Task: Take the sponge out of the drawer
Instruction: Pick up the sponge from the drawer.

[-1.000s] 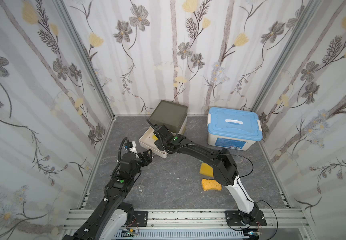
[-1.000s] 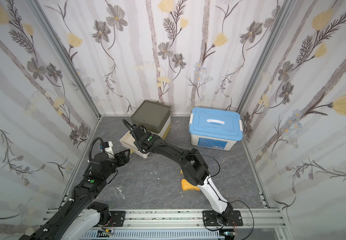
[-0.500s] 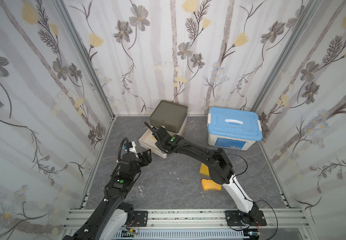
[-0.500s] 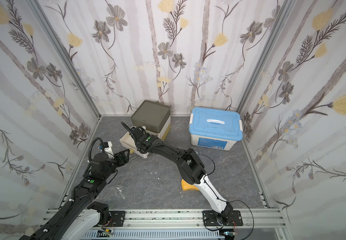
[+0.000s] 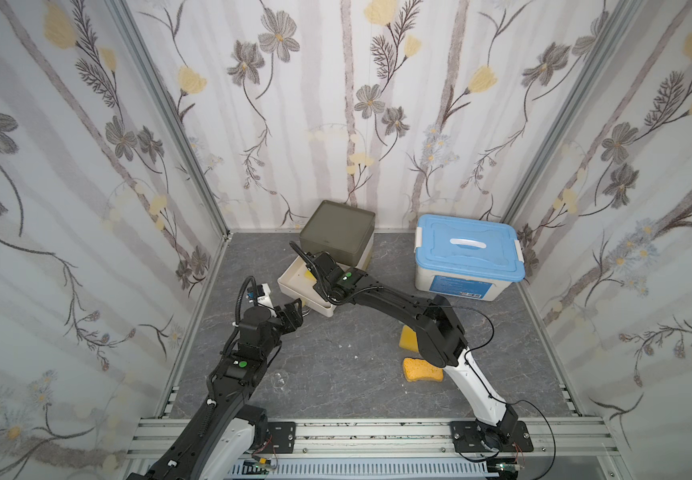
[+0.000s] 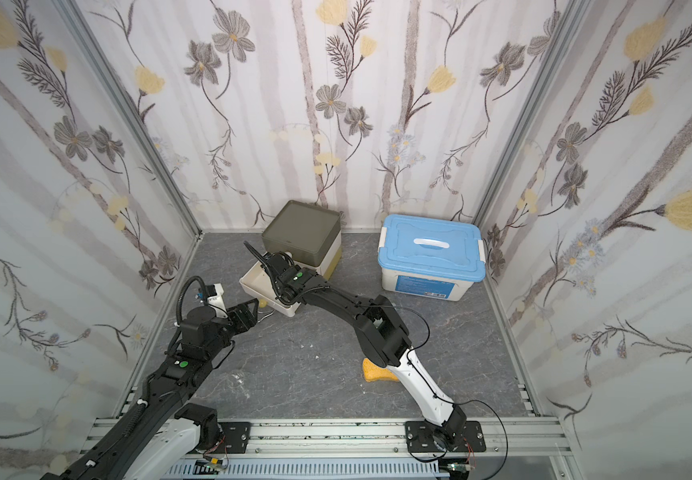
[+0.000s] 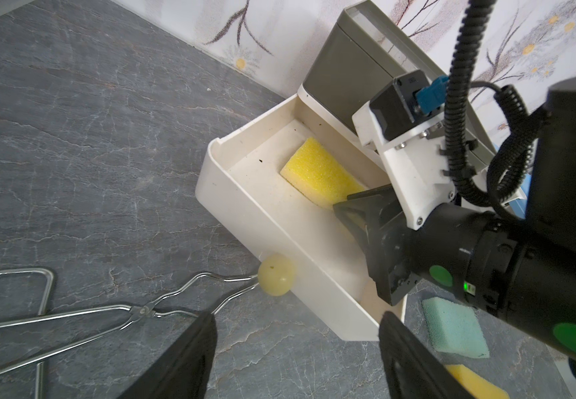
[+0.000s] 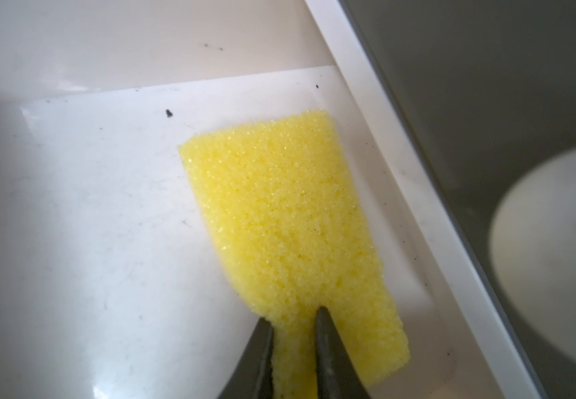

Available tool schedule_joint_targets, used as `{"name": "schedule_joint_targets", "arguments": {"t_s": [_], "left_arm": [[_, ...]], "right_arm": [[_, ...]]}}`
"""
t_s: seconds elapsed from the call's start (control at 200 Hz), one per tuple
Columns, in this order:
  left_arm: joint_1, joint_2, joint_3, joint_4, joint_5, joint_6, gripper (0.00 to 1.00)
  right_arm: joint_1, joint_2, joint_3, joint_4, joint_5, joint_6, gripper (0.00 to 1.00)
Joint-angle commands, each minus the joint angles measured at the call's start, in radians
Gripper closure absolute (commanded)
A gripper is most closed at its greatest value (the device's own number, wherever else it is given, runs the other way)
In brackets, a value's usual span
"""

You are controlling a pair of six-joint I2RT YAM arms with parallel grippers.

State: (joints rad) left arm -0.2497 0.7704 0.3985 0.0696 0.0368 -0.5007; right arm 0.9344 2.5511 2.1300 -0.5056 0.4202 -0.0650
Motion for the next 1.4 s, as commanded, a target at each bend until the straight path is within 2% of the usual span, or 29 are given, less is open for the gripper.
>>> {"name": "schedule_joint_targets", "arguments": {"t_s": [0.0, 0.06, 0.09, 0.36, 0.705, 1.114, 1.394], "left_arm": [[0.001, -0.003, -0.003, 0.005, -0.013, 0.010, 0.24], [0.002, -0.005, -0.003, 0.005, -0.012, 0.010, 0.24], [0.001, -0.004, -0.003, 0.003, -0.012, 0.010, 0.23], [0.001, -0.010, -0.009, 0.004, -0.016, 0.010, 0.23], [0.003, -0.017, -0.015, 0.007, -0.017, 0.010, 0.23], [0.004, -0.037, -0.023, 0.003, -0.031, 0.010, 0.21], [0.004, -0.026, -0.027, 0.011, -0.038, 0.010, 0.19]], "right_arm": [[-0.002, 0.006, 0.004, -0.027, -0.026, -0.009, 0.84], [-0.002, 0.002, 0.004, -0.026, -0.033, -0.014, 0.87], [-0.002, 0.000, 0.004, -0.026, -0.030, -0.012, 1.00], [0.004, -0.013, 0.002, -0.026, -0.070, -0.019, 1.00], [0.007, -0.119, -0.062, 0.028, -0.233, -0.027, 1.00], [0.007, -0.169, -0.101, 0.077, -0.252, 0.019, 1.00], [0.007, -0.275, -0.203, 0.145, -0.298, 0.047, 1.00]]}}
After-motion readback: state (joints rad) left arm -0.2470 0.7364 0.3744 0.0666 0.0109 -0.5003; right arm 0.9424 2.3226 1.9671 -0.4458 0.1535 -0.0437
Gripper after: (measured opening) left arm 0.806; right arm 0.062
